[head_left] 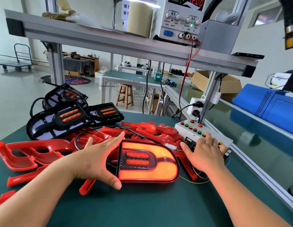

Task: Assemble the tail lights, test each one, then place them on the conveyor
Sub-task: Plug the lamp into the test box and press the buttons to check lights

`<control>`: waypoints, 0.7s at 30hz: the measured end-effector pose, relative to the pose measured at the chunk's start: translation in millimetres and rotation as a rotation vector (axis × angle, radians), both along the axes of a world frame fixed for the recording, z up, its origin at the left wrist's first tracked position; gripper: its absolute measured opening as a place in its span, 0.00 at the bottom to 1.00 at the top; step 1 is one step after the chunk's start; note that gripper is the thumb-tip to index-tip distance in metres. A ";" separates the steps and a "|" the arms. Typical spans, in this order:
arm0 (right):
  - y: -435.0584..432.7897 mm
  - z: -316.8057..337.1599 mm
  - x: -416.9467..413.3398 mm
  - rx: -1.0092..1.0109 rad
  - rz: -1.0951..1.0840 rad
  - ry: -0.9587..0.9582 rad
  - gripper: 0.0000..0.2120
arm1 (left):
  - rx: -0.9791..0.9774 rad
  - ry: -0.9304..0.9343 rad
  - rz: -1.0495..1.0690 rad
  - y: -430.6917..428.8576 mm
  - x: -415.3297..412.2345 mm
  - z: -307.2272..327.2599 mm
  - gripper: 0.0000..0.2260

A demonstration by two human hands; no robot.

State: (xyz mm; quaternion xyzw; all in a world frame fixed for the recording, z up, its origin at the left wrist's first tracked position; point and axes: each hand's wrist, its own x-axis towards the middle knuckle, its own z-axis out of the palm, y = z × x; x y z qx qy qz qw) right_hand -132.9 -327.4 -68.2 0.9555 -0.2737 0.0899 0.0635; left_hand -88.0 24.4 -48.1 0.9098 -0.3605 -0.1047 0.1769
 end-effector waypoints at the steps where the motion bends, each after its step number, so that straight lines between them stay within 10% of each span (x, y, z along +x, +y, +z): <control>1: -0.1 -0.2 -0.8 0.001 -0.001 -0.003 0.48 | 0.001 0.002 -0.002 -0.1 0.0 0.1 0.61; 21: -3.8 -1.6 3.3 -0.029 0.017 0.005 0.45 | 0.003 0.023 0.003 -1.5 -2.7 2.9 0.60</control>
